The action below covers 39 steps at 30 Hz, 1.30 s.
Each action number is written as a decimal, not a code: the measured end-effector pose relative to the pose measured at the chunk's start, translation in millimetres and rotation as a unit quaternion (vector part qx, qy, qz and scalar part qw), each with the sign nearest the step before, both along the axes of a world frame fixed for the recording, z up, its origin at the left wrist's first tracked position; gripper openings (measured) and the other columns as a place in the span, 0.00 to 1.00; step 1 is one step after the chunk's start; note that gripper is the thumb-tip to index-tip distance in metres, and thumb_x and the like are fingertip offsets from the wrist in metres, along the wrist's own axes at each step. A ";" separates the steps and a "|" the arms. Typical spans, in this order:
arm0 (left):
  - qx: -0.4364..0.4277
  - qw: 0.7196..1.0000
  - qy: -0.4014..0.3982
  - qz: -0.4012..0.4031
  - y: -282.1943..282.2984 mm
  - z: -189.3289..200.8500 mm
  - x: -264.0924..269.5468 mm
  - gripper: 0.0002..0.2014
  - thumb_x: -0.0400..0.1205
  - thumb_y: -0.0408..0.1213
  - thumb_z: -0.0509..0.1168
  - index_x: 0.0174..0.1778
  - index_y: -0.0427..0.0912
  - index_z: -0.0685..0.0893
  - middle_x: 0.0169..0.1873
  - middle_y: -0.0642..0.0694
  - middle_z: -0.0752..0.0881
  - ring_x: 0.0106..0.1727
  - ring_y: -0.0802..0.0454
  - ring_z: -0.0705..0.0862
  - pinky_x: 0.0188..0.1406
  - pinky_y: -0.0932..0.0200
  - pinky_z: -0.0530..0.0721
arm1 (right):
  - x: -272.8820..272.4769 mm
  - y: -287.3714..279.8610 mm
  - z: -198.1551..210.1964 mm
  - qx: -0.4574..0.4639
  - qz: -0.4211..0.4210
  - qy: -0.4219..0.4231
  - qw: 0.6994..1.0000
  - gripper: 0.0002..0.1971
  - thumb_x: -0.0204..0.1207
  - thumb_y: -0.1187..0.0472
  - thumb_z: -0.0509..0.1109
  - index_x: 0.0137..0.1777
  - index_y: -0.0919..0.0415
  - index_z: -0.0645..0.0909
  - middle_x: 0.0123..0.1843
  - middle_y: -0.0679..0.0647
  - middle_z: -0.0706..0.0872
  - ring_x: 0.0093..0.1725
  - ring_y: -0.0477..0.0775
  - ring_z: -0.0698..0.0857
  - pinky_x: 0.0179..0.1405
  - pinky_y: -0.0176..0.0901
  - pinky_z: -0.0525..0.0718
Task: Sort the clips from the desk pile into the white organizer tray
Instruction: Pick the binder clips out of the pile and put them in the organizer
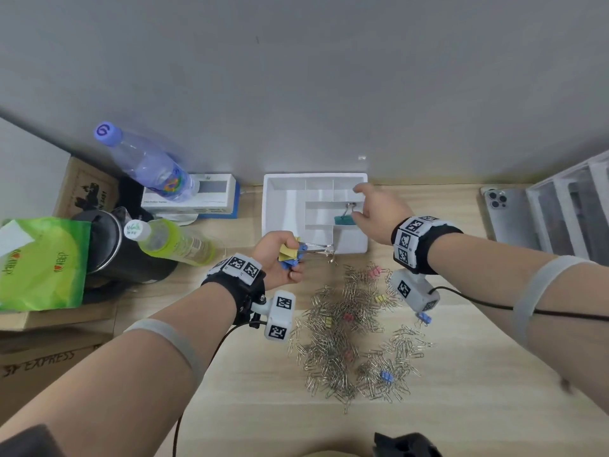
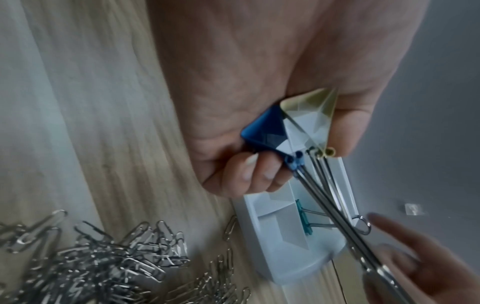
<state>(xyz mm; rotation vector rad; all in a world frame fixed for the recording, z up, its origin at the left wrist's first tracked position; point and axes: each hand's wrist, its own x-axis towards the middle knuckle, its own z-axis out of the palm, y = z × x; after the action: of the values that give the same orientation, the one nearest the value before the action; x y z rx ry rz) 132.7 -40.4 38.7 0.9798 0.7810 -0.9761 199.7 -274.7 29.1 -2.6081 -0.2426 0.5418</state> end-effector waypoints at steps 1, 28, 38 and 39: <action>-0.006 1.000 0.001 0.003 -1.2 -1.4 3.0 0.03 0.69 0.31 0.54 0.32 0.40 0.72 0.29 0.45 0.70 0.26 0.50 0.63 0.27 0.60 0.60 | -0.8 -0.3 3.4 0.020 -0.003 -0.022 1.000 0.23 0.78 0.55 0.64 0.74 0.54 0.70 0.34 0.48 0.84 0.41 0.53 0.84 0.41 0.52 0.85; -0.080 0.992 0.016 0.101 -16.9 11.4 23.3 0.15 0.70 0.35 0.56 0.49 0.35 0.79 0.35 0.41 0.77 0.29 0.50 0.70 0.25 0.61 0.64 | -28.2 37.2 24.9 0.260 -0.036 0.043 0.964 0.09 0.76 0.62 0.71 0.55 0.54 0.82 0.37 0.45 0.79 0.32 0.43 0.76 0.36 0.35 0.77; -0.117 0.991 0.046 0.047 -14.7 7.0 20.5 0.15 0.64 0.35 0.58 0.45 0.37 0.78 0.36 0.43 0.72 0.30 0.51 0.67 0.28 0.62 0.59 | -27.6 28.9 26.6 0.207 0.112 -0.031 0.971 0.10 0.79 0.53 0.69 0.59 0.50 0.79 0.42 0.47 0.82 0.38 0.49 0.80 0.42 0.44 0.81; -0.121 0.990 0.050 0.046 -13.4 6.4 20.3 0.14 0.65 0.35 0.58 0.45 0.37 0.78 0.37 0.42 0.73 0.30 0.51 0.67 0.28 0.62 0.60 | -27.0 28.9 28.5 0.186 0.144 -0.051 0.971 0.08 0.80 0.53 0.69 0.56 0.52 0.80 0.43 0.45 0.82 0.39 0.47 0.79 0.43 0.44 0.81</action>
<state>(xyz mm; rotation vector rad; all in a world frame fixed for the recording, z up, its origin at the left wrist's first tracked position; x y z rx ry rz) 153.0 -53.8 45.1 0.6838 0.7634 -1.0192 172.7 -245.9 57.6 -2.2467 -0.6956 0.4101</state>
